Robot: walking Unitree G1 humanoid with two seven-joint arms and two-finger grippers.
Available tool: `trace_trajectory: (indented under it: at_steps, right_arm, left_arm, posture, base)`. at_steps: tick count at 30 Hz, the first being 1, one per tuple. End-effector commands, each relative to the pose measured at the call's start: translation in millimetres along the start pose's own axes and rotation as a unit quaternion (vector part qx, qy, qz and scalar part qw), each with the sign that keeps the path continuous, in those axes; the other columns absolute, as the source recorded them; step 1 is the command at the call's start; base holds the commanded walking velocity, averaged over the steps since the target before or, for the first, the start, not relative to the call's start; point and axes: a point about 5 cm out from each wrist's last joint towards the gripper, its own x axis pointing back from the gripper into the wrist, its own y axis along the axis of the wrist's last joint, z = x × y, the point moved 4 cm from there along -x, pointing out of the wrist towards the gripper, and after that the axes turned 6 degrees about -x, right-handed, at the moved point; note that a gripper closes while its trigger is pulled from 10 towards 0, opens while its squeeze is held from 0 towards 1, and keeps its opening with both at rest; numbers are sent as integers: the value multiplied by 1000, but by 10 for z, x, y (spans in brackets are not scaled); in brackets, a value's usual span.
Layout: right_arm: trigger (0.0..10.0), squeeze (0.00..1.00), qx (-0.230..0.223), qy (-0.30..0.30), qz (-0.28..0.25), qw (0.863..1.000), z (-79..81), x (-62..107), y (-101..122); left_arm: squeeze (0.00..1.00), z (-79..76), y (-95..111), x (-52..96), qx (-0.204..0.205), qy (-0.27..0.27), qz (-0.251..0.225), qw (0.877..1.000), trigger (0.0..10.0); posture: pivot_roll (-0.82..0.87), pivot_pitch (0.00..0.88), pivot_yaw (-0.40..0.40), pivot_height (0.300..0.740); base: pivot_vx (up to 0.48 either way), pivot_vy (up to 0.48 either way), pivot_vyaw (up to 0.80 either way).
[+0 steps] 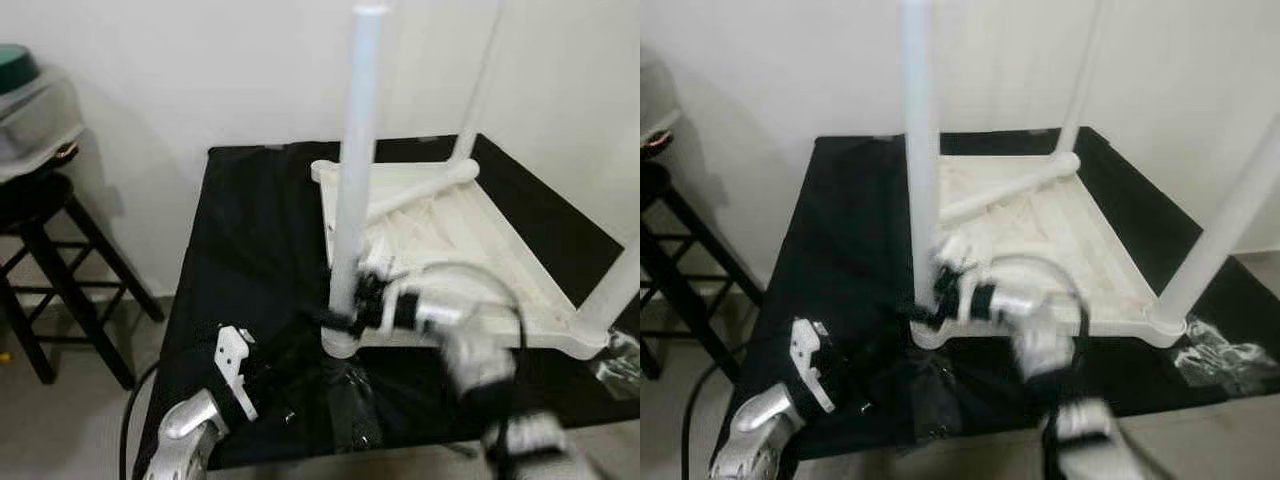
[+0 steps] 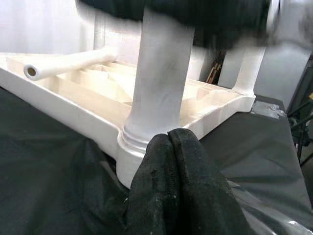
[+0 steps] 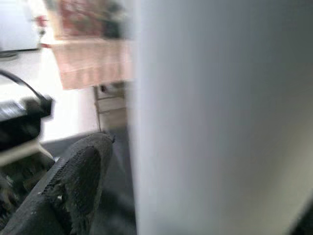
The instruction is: Building children table
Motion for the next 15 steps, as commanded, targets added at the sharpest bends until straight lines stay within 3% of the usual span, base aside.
trace_trajectory:
  at_steps: [1, 5, 6, 12, 15]
  right_arm:
    - [10000, 0, -37, 7, 14, 999, -20, -90, -122]
    - [10000, 0, -48, -5, 17, 999, -95, -116, -89]
    - [0, 0, -54, -8, 14, 998, -115, -122, -76]
    - [0, 0, -55, 4, 0, 999, -139, -84, -89]
    - [0, 0, -45, -24, -6, 999, -172, -46, -137]
  left_arm:
    - [0, -11, -47, 14, 1, -1, 10, 1000, 10000]
    - [0, -15, -51, 13, 1, -2, 11, 1000, 10000]
    - [0, -17, -52, 14, 0, -2, 11, 1000, 10000]
    - [0, -26, -52, 14, 2, -3, 11, 1000, 10000]
    - [0, -32, -51, 12, 3, -4, 10, 1000, 10000]
  posture:
    - [91, 0, -27, 740]
    - [95, 0, -27, 740]
    - [97, 0, -27, 740]
    - [84, 0, -21, 740]
    - [84, 0, -23, 740]
  base:
    - [0, 0, 0]
    - [0, 0, 0]
    - [0, 0, 0]
    - [0, 0, 0]
    - [0, 0, 0]
